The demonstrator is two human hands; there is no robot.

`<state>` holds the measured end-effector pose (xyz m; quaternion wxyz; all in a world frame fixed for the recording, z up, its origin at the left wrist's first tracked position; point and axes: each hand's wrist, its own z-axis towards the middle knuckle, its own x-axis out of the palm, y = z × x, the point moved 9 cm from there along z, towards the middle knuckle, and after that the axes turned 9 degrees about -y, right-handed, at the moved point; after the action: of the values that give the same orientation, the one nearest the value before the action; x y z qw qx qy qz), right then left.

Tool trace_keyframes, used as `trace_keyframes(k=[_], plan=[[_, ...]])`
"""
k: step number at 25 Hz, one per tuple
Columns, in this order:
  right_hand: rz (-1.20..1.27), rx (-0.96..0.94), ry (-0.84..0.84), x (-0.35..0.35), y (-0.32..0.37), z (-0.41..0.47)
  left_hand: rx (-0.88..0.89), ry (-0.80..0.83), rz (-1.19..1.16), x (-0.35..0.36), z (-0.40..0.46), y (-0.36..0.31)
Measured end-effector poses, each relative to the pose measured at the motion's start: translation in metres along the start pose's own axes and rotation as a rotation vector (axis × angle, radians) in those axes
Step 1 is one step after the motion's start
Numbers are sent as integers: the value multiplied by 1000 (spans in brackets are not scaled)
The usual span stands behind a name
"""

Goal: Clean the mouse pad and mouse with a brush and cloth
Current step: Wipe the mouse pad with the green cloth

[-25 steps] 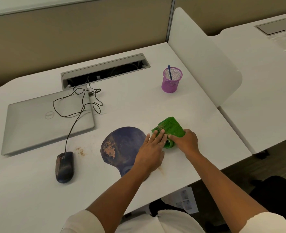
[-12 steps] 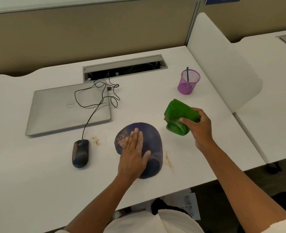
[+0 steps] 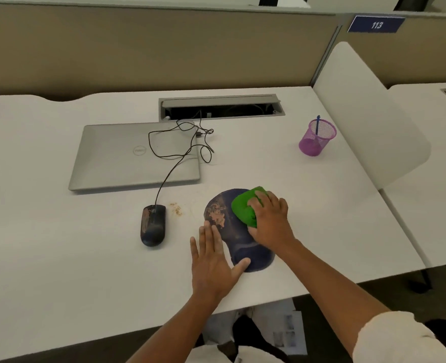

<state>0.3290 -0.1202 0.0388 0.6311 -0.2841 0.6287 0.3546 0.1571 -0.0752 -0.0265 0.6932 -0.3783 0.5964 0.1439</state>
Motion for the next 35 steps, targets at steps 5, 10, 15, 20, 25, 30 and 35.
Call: trace_keyframes(k=[5,10,15,20,25,30,35], plan=[[49,116,164,23,-7,0,27,-47,-51,-1,-4,4],[87,169,266,29,0,14,-36,-107,-79,-4,-3,11],[37,78,185,19,14,5,-40,-94,-43,-2,-2,11],[59,-10,182,25,35,-26,-40,-135,13,-5,-1,8],[76,-100,-34,12,40,-23,-51,-116,70,0,-1,10],[103,-115,-58,8,30,6,-60,-87,80,3,-1,13],[112,-71,-67,4,33,16,-47,-48,54,1,-1,13]])
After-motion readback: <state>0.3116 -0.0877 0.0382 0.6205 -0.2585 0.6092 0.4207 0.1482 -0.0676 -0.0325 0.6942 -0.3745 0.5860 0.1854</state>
